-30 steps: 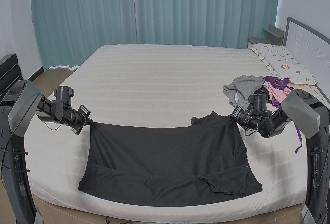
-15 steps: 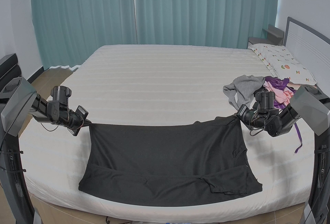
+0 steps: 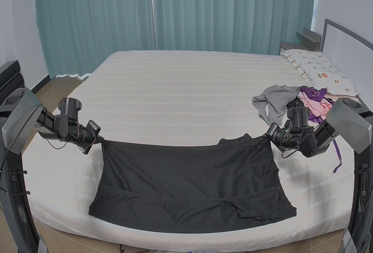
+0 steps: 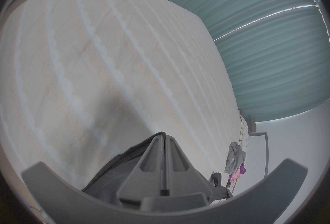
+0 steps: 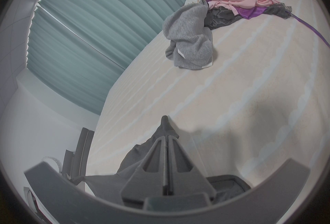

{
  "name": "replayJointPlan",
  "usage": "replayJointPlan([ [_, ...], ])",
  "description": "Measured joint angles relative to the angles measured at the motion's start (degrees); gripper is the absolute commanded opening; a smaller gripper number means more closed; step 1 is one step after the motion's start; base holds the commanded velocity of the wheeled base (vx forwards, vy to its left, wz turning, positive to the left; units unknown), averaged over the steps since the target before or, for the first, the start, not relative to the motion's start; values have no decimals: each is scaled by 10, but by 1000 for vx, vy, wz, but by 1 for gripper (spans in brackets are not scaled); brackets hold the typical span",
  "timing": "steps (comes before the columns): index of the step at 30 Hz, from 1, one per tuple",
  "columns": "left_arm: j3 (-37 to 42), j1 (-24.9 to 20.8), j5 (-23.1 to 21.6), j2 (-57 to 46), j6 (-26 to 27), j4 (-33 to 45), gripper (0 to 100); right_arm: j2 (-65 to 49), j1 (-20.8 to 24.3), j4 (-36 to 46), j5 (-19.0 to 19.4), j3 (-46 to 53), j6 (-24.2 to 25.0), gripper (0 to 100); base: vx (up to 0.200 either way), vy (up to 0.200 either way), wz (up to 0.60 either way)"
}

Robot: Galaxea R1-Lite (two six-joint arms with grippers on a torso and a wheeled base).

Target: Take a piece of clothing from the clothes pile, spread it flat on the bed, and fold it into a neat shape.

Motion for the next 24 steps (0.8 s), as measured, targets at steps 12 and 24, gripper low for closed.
replayJointPlan([
  [12, 36, 0, 2, -15, 4, 1, 0, -41, 1, -6, 14, 61, 2, 0, 0, 0, 0],
  [24, 115, 1, -7, -60, 8, -3, 0, -91, -4, -68, 40, 186, 3, 0, 0, 0, 0],
])
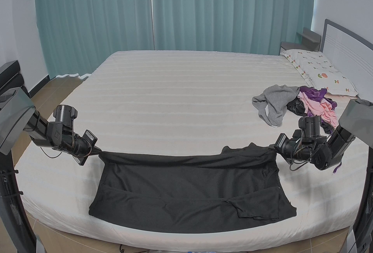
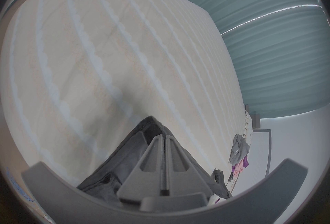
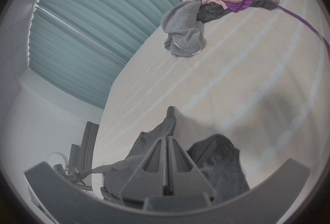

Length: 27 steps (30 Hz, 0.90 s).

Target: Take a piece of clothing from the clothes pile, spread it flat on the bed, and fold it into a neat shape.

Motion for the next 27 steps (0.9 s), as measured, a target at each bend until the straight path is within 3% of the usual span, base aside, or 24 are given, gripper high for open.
replayJointPlan([
  [12, 93, 2, -28, -47, 12, 0, 0, -24, -15, -139, 41, 150, -3, 0, 0, 0, 0],
  [20, 168, 11, -58, -77, 96, 1, 0, -23, -21, -158, 63, 214, -39, 0, 0, 0, 0],
  [27, 188, 22, -60, -99, 105, 3, 0, -26, -32, -171, 65, 242, -60, 0, 0, 0, 0],
])
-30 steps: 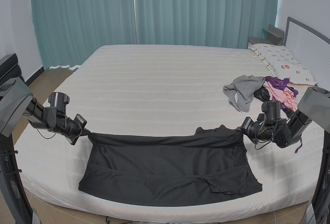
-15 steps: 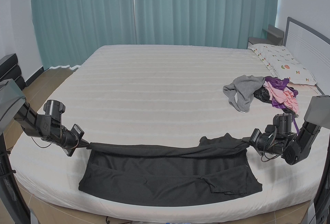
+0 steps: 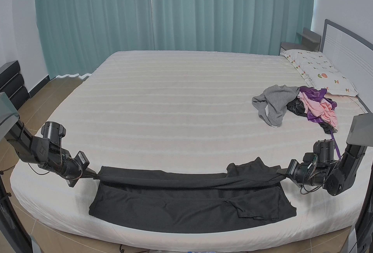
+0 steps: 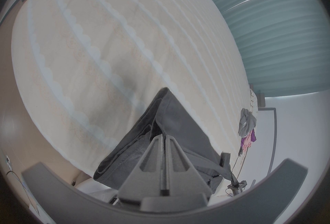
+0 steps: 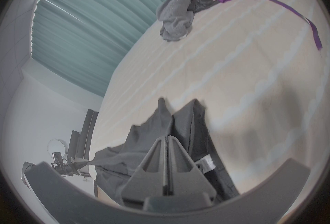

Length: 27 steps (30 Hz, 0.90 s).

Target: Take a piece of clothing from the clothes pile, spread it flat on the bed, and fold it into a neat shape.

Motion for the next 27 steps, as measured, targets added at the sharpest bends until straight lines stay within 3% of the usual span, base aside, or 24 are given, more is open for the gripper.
replayJointPlan([
  [6, -13, 14, -2, -15, -29, -1, 0, -2, -26, -27, 0, -2, 2, 0, 0, 0, 0],
  [14, -22, 14, -4, -19, -46, -2, 0, -1, -23, -27, 0, -5, 0, 0, 0, 0, 0],
  [20, -4, 18, -4, -19, 15, 2, 0, -1, -22, -28, 9, 17, -18, 0, 0, 0, 0],
  [27, 21, 23, 0, -17, 64, 17, 0, -1, -26, -30, 21, 59, -87, 0, 0, 0, 0],
])
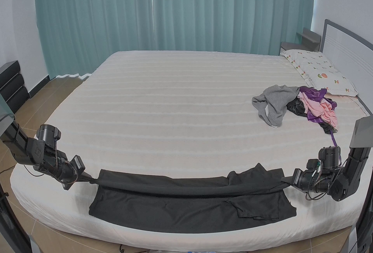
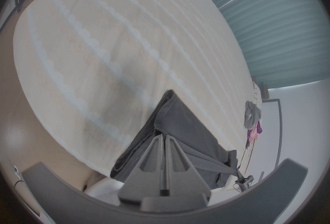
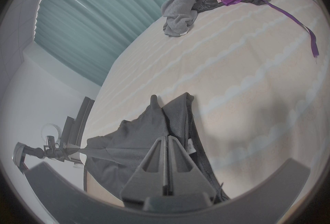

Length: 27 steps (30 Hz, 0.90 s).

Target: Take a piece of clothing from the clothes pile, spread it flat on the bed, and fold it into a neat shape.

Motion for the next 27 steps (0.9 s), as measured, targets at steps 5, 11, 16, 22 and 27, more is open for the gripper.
replayJointPlan([
  [5, 3, 0, 5, 8, 35, 30, 0, 7, 1, 0, 0, 16, -37, 0, 0, 0, 0],
  [11, 2, -5, 20, 15, 46, 44, 100, 19, 5, 0, -1, 22, -45, 100, 0, 0, 0],
  [16, -6, -7, 20, 16, 37, 44, 100, 9, -1, 2, 1, 7, -6, 100, 0, 0, 0],
  [22, -53, -11, 22, 20, -20, 44, 100, 4, -3, 10, -4, -33, 35, 100, 0, 0, 0],
  [27, -100, -29, 63, 45, -36, 43, 100, 17, -1, 20, -5, -66, 67, 100, 0, 0, 0],
])
